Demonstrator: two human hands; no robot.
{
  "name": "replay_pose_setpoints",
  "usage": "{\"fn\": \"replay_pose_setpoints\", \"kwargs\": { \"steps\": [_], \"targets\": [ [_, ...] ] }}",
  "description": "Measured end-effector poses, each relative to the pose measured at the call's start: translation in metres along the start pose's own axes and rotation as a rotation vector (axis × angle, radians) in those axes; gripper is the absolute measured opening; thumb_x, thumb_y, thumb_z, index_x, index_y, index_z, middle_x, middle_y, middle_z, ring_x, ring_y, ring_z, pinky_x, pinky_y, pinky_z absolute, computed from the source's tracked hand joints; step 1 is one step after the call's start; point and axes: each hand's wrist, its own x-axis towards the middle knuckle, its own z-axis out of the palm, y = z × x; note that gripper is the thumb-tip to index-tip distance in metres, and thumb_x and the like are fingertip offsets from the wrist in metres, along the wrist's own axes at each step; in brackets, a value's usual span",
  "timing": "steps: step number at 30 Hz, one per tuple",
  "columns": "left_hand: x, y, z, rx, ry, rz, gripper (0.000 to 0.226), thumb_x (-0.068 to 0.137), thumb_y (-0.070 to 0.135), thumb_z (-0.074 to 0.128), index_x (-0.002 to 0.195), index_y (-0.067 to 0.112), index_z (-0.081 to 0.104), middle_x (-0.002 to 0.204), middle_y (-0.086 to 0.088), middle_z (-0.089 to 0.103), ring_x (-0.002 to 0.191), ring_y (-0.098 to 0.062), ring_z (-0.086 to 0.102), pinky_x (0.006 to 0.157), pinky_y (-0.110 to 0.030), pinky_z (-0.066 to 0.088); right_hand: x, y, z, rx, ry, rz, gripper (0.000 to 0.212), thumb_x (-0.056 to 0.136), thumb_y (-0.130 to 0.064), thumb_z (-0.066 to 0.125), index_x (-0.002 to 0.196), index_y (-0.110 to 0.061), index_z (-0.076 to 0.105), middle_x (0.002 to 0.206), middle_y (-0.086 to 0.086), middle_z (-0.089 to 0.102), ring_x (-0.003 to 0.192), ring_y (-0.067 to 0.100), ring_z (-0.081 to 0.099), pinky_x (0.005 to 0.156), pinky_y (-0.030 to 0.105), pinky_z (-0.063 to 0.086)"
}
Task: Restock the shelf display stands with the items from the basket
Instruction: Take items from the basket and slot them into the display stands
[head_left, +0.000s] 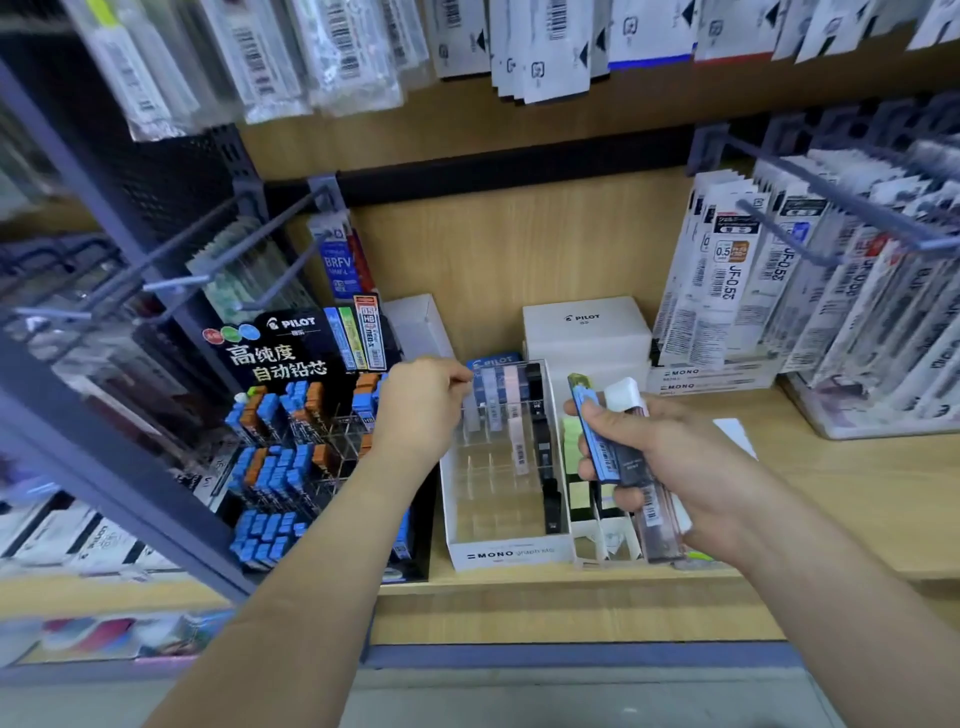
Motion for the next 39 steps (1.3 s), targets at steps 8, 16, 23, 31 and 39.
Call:
{"fn": "replay_pose_setpoints", "kwargs": {
  "steps": [8,16,23,31,39],
  "targets": [
    [0.003,0.000,0.009,0.162,0.028,0.045,0.017,0.090,0.004,0.054,0.091,0.004,0.071,0.092,-0.013,0.064,0.080,-0.025,0.057,0.065,-0.029,0.038,-0.006,-0.002,0.001,0.012,-0.034,0.031,0.019,0.089,-0.006,0.065,0.107,-0.003,0.062,0.063,0.005,0.068,0.052,0.015,0.066,0.033,0.019,0.031],
    [-0.003,0.031,-0.035,-0.677,-0.101,-0.294,0.017,0.093,0.014,0.059,0.102,0.007,0.071,0.083,-0.006,0.072,0.066,-0.013,0.066,0.071,-0.027,0.057,-0.009,-0.005,0.004,-0.016,-0.042,-0.064,0.010,0.085,-0.006,0.069,0.091,-0.012,0.064,0.059,-0.004,0.067,0.050,0.011,0.064,0.037,0.022,0.034],
    [-0.016,0.065,-0.061,-0.913,-0.552,-0.174,0.021,0.081,0.012,0.070,0.102,0.010,0.071,0.080,-0.010,0.073,0.065,-0.013,0.066,0.063,-0.020,0.056,-0.009,-0.004,0.009,-0.073,-0.041,-0.096,0.016,0.086,-0.027,0.069,0.089,-0.013,0.063,0.058,-0.004,0.063,0.047,0.010,0.058,0.037,0.020,0.033],
    [-0.010,0.041,-0.070,-0.790,-0.350,-0.125,0.017,0.090,0.006,0.061,0.099,0.017,0.070,0.074,0.003,0.070,0.077,-0.018,0.067,0.076,-0.032,0.059,0.000,-0.013,-0.018,0.332,-0.023,0.159,0.021,0.093,-0.028,0.054,0.107,-0.012,0.060,0.068,0.007,0.051,0.045,0.013,0.043,0.030,0.016,0.028],
    [-0.014,0.025,-0.059,-0.266,-0.044,-0.050,0.014,0.085,0.016,0.069,0.092,0.028,0.072,0.081,0.020,0.060,0.073,-0.001,0.059,0.070,-0.013,0.045,-0.011,-0.019,-0.026,0.214,0.033,0.075,0.021,0.099,-0.022,0.051,0.107,-0.011,0.067,0.088,0.013,0.075,0.078,0.032,0.074,0.030,0.014,0.034]
  ]
}}
